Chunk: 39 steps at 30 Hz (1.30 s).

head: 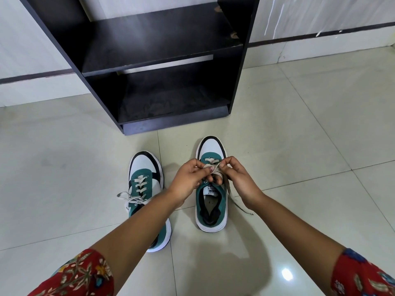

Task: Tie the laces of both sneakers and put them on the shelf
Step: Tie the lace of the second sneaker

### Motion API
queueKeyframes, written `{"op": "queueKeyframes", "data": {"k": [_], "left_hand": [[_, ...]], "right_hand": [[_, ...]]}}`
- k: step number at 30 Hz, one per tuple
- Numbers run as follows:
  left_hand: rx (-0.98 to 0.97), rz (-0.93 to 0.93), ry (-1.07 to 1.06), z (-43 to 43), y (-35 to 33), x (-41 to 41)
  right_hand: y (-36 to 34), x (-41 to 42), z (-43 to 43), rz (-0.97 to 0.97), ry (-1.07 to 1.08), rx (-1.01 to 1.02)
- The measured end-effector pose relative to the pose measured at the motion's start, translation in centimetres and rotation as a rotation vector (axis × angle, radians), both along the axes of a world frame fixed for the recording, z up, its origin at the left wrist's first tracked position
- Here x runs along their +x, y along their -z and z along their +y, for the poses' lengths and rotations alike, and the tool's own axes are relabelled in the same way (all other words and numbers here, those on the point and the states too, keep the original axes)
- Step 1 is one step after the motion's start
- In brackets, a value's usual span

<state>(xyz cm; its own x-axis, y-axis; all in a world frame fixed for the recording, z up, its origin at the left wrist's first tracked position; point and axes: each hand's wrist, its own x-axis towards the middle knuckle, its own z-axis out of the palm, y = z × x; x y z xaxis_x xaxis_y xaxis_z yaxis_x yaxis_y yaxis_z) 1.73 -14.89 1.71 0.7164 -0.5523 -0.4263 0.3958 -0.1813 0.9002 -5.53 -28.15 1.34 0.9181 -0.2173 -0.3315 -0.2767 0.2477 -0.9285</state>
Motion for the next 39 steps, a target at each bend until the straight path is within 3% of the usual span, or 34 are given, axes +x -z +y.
{"op": "queueKeyframes", "data": {"k": [2,5,7,12,14,18,21,25,30,34,37,39], "left_hand": [[0.033,-0.168,0.046,0.2,-0.2,0.1],[0.292,-0.763,0.193,1.0,-0.2,0.7],[0.366,-1.068,0.300,1.2,-0.1,0.9],[0.439,-1.451,0.499,1.2,-0.3,1.2],[0.477,-1.408,0.485,1.0,-0.6,1.1],[0.289,-0.647,0.279,0.1,-0.9,0.4],[0.225,-0.429,0.168,-0.1,-0.9,0.8],[0.278,-0.501,0.203,-0.2,-0.9,1.0],[0.404,-1.269,0.378,0.6,-0.8,0.9],[0.475,-1.659,0.505,1.2,-0.2,1.2],[0.444,-1.612,0.484,0.8,-0.6,0.9],[0.386,-1.249,0.405,0.6,-0.9,0.7]], "right_hand": [[0.4,0.4,-0.2,0.066,0.053,0.022],[1.0,1.2,-0.9,0.160,-0.011,-0.020],[0.7,1.6,-1.2,0.187,-0.057,-0.023],[-0.2,1.9,-1.0,0.210,-0.091,-0.037],[0.2,1.6,-0.8,0.186,-0.030,0.005],[0.4,0.7,-0.5,0.109,-0.007,0.044],[0.1,0.3,-0.4,0.018,-0.060,0.030],[0.1,0.5,-0.4,0.021,-0.013,0.017],[0.2,1.7,-0.9,0.166,-0.054,-0.041],[0.1,2.1,-1.0,0.207,-0.143,-0.095],[0.0,1.7,-0.3,0.170,-0.049,-0.051],[-0.2,1.2,0.1,0.140,0.045,-0.023]]}}
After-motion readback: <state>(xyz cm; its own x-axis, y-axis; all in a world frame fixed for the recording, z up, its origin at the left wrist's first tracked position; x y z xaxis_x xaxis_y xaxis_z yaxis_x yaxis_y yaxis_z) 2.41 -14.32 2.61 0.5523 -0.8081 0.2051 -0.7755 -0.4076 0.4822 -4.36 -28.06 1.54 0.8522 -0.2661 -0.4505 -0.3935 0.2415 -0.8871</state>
